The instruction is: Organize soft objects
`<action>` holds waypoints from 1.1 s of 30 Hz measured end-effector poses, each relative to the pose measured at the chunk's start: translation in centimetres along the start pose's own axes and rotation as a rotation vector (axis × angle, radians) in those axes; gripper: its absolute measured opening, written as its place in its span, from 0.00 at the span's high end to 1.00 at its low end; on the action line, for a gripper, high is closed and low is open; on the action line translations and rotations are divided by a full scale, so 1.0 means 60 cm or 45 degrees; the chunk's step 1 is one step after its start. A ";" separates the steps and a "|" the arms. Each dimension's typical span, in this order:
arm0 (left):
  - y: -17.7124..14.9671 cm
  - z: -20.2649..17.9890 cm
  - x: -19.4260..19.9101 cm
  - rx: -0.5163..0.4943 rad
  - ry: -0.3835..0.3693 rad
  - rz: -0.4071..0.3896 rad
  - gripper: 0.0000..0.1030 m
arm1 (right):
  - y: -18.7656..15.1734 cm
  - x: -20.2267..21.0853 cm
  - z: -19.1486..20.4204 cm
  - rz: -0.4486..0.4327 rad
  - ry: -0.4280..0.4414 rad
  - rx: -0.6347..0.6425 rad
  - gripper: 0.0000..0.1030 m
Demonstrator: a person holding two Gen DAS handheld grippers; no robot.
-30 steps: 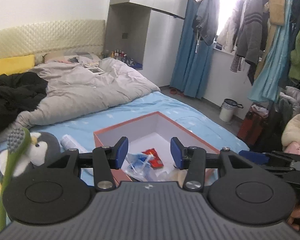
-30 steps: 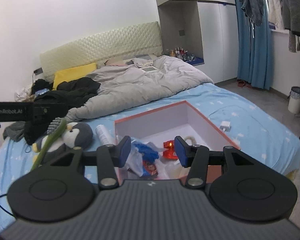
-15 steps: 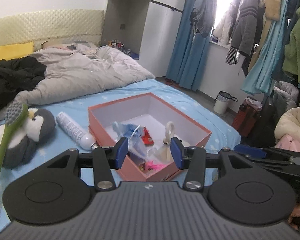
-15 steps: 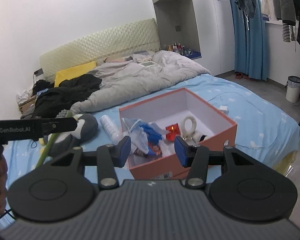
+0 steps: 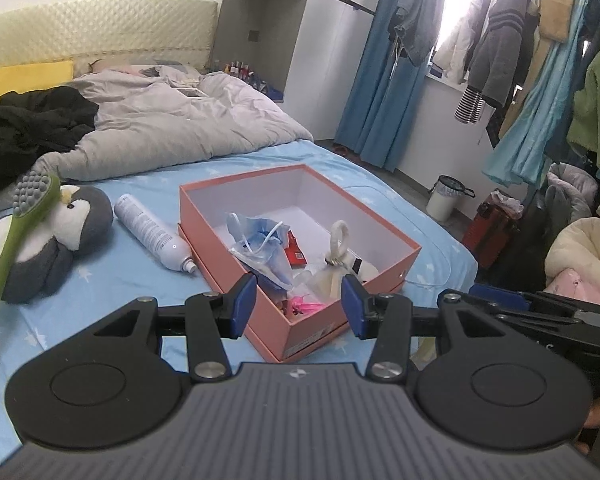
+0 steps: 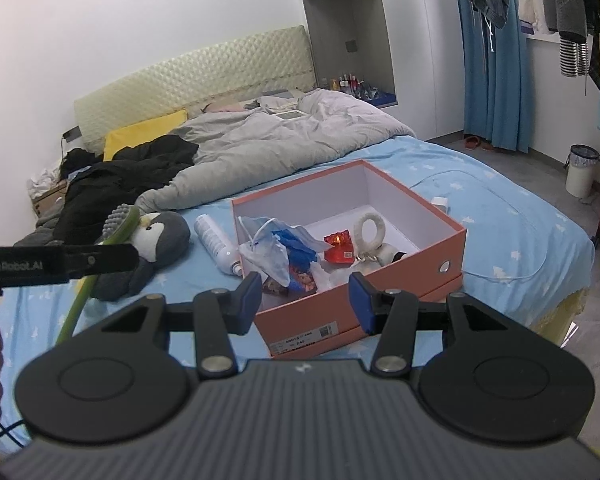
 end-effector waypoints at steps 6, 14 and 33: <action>0.000 0.001 0.000 0.008 0.006 0.002 0.49 | -0.005 -0.004 0.005 0.000 -0.011 0.010 0.51; -0.001 0.007 0.003 0.011 0.035 0.005 0.48 | -0.009 -0.007 0.007 0.013 -0.010 0.007 0.51; -0.012 0.005 -0.005 -0.003 0.026 0.030 0.05 | -0.003 -0.010 -0.016 -0.001 -0.105 0.020 0.13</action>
Point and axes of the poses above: each gripper's, at about its wrist camera, not at the fingertips, and x roughly against the way its jaws point, z to its left, y to its top, the point moved 10 cm from there along -x, roughly the way its jaws point, and after that the axes turned 6 degrees about y, right-handed, at the moved point
